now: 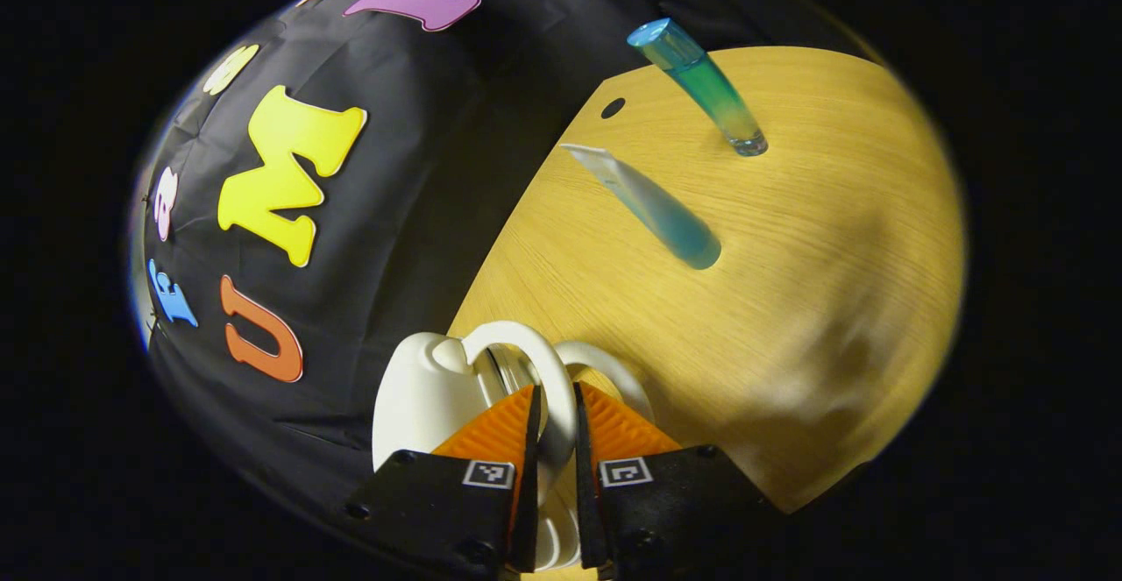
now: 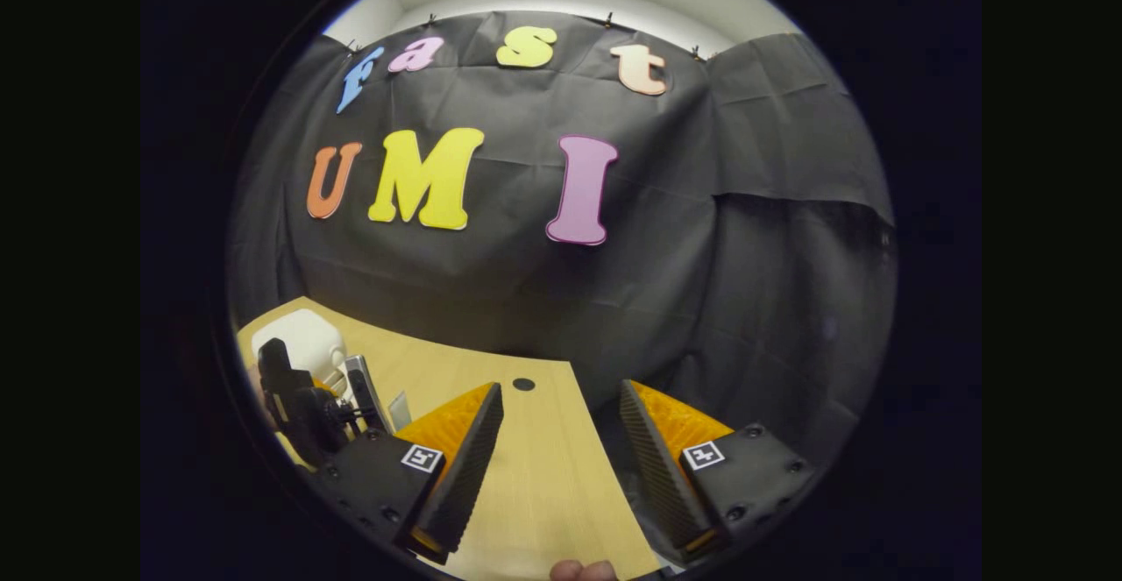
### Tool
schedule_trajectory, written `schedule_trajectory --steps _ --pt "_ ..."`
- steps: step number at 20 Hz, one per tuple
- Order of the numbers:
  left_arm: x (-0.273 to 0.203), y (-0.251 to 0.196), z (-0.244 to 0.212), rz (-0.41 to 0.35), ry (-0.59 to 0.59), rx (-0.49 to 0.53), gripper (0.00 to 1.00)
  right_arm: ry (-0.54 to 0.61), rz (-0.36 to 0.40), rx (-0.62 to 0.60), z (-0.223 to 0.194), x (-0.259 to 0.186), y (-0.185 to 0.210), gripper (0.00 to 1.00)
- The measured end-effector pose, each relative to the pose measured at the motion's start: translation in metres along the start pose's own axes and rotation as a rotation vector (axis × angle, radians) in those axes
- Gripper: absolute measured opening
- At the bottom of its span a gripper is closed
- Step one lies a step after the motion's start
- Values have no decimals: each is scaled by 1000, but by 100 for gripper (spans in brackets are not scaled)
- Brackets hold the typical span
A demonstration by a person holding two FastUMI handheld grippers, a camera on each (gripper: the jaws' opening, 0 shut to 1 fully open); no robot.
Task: First open the suitcase, pack the skin care products into it, and then close the suitcase.
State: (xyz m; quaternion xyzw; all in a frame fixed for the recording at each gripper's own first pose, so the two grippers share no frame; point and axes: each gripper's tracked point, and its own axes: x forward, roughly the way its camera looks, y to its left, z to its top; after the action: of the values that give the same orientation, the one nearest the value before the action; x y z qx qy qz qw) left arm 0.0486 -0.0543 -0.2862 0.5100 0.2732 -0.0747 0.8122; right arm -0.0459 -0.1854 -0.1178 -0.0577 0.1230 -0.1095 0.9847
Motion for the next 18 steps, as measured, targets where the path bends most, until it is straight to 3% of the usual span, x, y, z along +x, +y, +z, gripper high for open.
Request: schedule_trajectory --steps 4,11,18 --pt "-20 26 12 40 -48 -134 4 -25 1 1 12 -2 9 81" --pt "-81 141 16 148 -185 -431 3 -84 80 17 53 -2 60 80" --pt "-80 300 -84 278 -272 -759 2 -128 221 -36 85 -12 144 80"
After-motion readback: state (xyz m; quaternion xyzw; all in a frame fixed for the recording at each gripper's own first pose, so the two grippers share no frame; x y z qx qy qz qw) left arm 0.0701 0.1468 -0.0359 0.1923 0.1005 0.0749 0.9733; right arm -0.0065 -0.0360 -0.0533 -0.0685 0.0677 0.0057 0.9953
